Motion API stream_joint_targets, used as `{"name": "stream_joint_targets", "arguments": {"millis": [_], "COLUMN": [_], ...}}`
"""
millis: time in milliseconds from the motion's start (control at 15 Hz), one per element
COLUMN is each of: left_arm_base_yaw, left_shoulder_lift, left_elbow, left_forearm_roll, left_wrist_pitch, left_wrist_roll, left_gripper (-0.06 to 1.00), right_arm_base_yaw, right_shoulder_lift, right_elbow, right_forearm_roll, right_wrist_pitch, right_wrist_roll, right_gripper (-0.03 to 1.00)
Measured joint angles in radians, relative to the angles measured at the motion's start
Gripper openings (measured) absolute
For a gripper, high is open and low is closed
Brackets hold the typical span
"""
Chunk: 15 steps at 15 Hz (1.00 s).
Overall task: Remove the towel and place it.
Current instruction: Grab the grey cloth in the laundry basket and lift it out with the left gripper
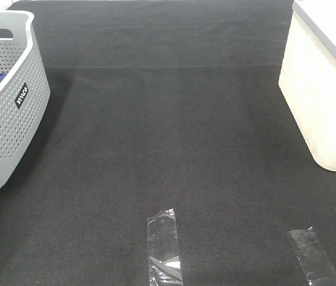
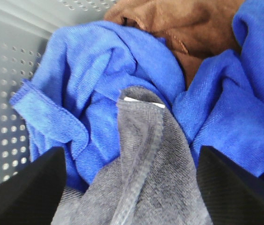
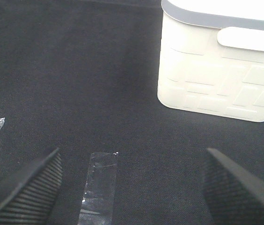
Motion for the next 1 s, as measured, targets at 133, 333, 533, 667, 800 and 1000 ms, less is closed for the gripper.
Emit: {"name": "stream_joint_targets", "arguments": {"millis": [133,333,533,667,800,1000], "left_arm_base_yaw": [0.000,0.000,0.000,0.000,0.000,0.000], "left_shoulder_lift": [0.036,0.057,0.058,0.058,0.058,0.058], "left_elbow": [-0.001,-0.001,-0.002,-0.002,-0.003,-0.003], "left_forearm_roll": [0.000,0.001,0.001,0.001,0.001,0.005], "left_wrist_pitch": [0.000,-0.016,-0.059,-0.068,-0.068,-0.067], "left_wrist_roll": [0.000,0.000,0.000,0.000,0.000,0.000], "left_gripper": [0.73,0.61,0.53,0.52,0.44,0.35], "right_arm_base_yaw": [0.000,0.000,0.000,0.000,0.000,0.000], "right_shoulder_lift": [0.000,0.000,0.000,0.000,0.000,0.000], "right_elbow": [0.000,0.000,0.000,0.000,0.000,0.000], "right_forearm_roll": [0.000,0.000,0.000,0.000,0.000,0.000], "right_wrist_pitch": [0.000,0.000,0.000,0.000,0.000,0.000], "right_wrist_roll": [0.000,0.000,0.000,0.000,0.000,0.000], "right_gripper": [0.76,0.76,0.76,0.76,0.76,0.76]}}
